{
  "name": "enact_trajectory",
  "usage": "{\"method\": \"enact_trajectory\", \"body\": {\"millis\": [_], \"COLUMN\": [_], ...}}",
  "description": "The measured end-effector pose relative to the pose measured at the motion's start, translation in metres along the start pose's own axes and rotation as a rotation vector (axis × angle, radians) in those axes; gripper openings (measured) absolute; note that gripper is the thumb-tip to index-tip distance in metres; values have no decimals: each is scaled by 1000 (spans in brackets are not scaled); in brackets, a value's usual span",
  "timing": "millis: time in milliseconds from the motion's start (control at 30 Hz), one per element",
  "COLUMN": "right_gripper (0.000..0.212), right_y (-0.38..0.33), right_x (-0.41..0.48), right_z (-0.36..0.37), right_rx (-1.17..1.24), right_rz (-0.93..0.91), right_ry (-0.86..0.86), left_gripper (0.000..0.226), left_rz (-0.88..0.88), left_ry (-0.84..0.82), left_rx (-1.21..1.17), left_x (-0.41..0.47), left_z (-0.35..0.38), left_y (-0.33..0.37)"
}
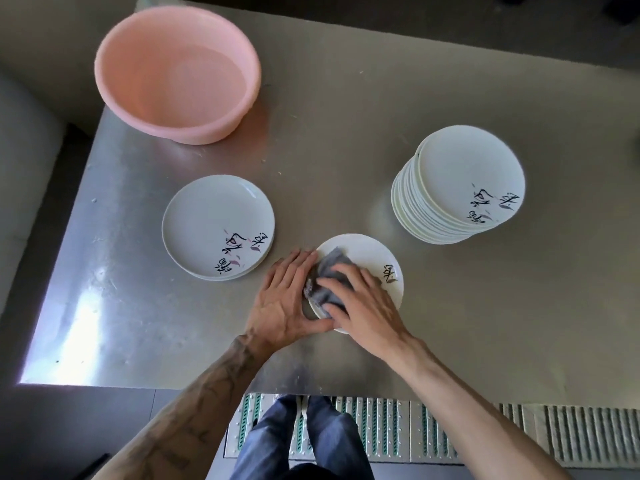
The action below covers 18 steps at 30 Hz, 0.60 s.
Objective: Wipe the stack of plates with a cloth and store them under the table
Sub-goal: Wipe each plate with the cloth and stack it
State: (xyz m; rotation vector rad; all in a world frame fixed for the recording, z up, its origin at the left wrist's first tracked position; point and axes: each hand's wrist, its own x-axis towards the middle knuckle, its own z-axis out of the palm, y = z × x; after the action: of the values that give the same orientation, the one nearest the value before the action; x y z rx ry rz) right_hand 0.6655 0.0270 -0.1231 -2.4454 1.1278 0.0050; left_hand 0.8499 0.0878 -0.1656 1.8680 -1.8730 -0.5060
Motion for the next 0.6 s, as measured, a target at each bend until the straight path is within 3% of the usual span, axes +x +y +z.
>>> {"method": "enact_trajectory", "body": {"millis": [233, 467, 600], "right_gripper": [53, 47, 47], "right_y": [32, -1, 17], "right_x": [-18, -39, -43], "right_z": [-19, 1, -8], "right_rx": [-68, 41, -6], "right_rz": [267, 143, 120], "right_ry": [77, 24, 10], "left_gripper": [122, 130, 129], "left_rz": [-38, -18, -26], "left_ry": [-14, -61, -85], "left_rx": [-15, 9, 9], "left_x": [2, 1, 2], "left_z": [2, -3, -7], "left_y": [-2, -1, 2]}}
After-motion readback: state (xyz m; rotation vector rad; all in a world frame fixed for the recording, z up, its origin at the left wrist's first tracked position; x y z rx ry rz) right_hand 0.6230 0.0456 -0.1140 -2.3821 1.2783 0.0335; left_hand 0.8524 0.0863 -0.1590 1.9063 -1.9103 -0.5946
